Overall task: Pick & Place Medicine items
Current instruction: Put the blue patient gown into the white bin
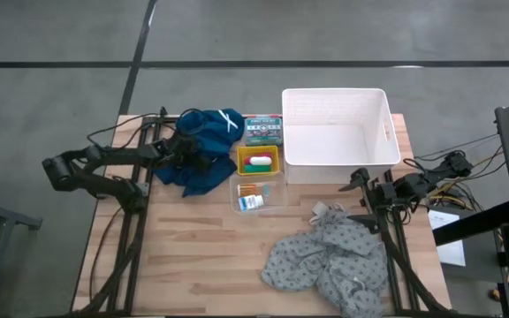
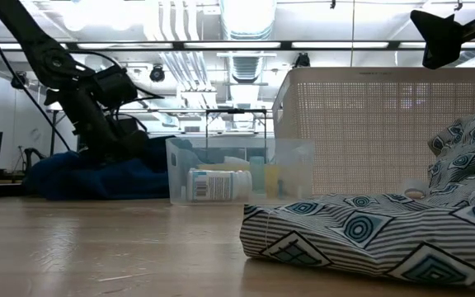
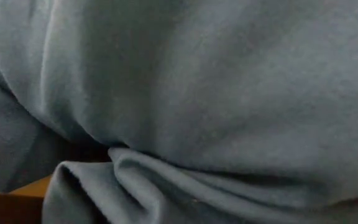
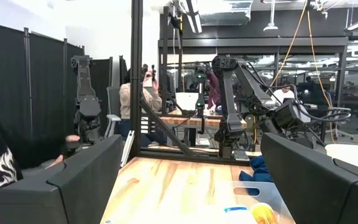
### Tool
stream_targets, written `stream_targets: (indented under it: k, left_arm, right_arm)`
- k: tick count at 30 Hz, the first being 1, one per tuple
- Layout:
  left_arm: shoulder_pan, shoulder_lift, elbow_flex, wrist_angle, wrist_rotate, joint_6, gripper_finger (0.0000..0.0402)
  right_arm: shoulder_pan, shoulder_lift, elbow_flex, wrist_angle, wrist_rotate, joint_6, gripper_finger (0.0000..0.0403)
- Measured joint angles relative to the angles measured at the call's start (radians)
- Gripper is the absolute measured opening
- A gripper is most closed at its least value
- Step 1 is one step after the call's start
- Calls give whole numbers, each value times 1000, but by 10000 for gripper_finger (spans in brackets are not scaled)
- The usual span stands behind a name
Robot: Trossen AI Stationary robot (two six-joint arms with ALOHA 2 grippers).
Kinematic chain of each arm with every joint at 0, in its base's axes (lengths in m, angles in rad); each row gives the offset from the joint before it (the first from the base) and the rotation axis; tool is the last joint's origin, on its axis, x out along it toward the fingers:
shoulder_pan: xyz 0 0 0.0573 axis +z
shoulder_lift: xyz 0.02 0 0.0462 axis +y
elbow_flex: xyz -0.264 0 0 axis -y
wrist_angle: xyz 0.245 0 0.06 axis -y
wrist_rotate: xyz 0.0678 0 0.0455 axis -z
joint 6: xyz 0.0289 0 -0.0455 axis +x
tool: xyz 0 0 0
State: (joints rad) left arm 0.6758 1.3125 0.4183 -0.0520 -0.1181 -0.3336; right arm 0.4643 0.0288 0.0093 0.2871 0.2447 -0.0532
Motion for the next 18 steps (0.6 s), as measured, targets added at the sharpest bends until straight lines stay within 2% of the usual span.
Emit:
stream_targets:
  k: [18]
  left_arm:
    - [0, 0, 0, 8, -1, -8, 397]
  right_arm:
    - [0, 0, 0, 0, 0, 0, 380]
